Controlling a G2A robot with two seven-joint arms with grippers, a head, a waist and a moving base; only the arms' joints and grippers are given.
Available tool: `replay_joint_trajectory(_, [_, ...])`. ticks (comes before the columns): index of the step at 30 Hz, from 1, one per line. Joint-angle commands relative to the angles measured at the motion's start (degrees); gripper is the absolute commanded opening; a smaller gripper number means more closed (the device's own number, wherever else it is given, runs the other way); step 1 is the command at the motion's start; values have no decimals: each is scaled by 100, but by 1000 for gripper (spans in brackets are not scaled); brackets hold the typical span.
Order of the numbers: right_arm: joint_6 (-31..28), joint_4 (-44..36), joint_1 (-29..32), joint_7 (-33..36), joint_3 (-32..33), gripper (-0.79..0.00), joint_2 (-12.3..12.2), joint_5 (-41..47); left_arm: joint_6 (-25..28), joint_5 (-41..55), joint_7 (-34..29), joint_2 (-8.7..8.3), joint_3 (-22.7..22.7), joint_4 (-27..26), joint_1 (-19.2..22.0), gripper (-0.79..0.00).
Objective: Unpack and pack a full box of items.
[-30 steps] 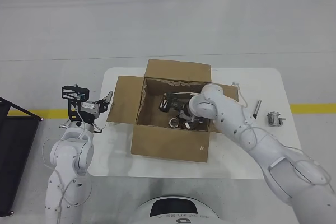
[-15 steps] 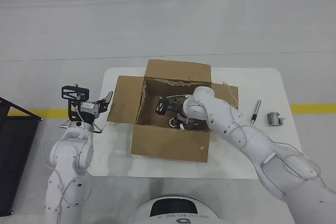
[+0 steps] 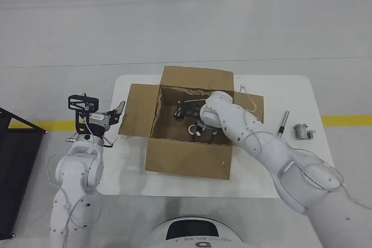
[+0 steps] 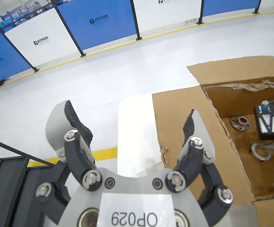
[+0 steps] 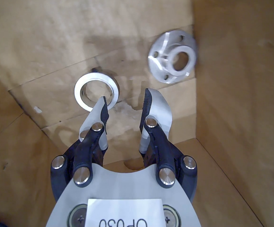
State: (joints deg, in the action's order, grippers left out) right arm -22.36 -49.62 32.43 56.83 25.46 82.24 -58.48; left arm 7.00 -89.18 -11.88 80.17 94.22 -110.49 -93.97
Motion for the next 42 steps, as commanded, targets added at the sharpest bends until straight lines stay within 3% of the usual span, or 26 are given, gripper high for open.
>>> replay_joint_trajectory(1, [66, -23, -5, 1, 78, -480, -28, -32, 0, 0, 0, 0, 0, 0, 0, 0])
replay_joint_trajectory(16, [-8, -609, 306, 114, 349, -508, -154, -223, 0, 0, 0, 0, 0, 0, 0, 0])
replay_joint_trajectory(22, [-119, -294, 318, -118, 352, -554, -81, -181, 0, 0, 0, 0, 0, 0, 0, 0])
replay_joint_trajectory(31, [-251, 461, 178, -355, 189, -563, 182, -133, 0, 0, 0, 0, 0, 0, 0, 0])
replay_joint_trajectory(34, [-324, 638, 128, -411, 144, -625, 263, -127, 0, 0, 0, 0, 0, 0, 0, 0])
replay_joint_trajectory(35, [-349, 688, 111, -426, 131, -767, 288, -130, 0, 0, 0, 0, 0, 0, 0, 0])
replay_joint_trajectory(42, [-465, 585, -23, -662, 236, -785, 301, -240, 0, 0, 0, 0, 0, 0, 0, 0])
